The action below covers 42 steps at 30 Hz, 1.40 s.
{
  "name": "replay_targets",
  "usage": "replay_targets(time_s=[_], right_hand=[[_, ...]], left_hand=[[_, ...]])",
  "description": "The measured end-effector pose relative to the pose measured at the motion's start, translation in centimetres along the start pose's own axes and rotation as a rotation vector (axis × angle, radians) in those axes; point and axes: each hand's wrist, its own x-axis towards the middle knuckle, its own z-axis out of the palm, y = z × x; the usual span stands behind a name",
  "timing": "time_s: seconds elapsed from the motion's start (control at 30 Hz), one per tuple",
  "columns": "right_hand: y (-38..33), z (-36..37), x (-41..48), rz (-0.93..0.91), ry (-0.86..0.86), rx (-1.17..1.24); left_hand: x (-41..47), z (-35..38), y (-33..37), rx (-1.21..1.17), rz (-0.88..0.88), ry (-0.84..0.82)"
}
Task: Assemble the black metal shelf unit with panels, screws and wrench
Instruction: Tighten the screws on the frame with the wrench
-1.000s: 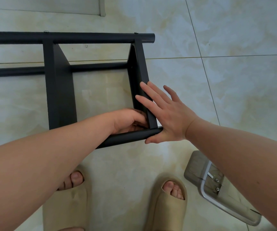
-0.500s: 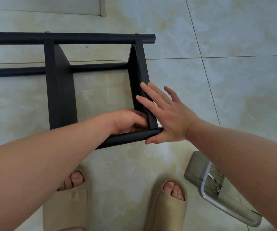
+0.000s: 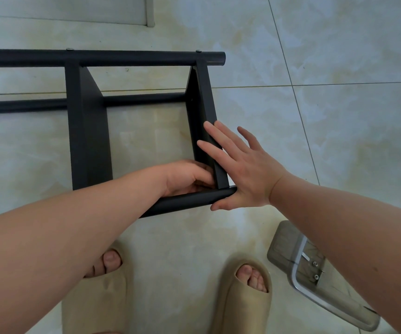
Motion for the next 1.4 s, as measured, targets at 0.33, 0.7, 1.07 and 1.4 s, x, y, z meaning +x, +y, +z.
replay_targets(time_s=[0.33, 0.7, 1.07, 1.4], right_hand=[[0.00, 0.05, -0.01, -0.002, -0.002, 0.004], [-0.02, 0.09, -0.02, -0.002, 0.004, 0.007], [-0.03, 0.09, 0.00, -0.003, 0.009, -0.004], [0.04, 0.10, -0.06, -0.005, 0.000, 0.009]], left_hand=[[-0.03, 0.27, -0.03, 0.127, -0.051, 0.000], [-0.09, 0.16, -0.06, 0.076, 0.012, 0.022], [-0.42, 0.12, 0.25, 0.087, -0.087, -0.033], [-0.11, -0.39, -0.18, 0.033, -0.020, -0.016]])
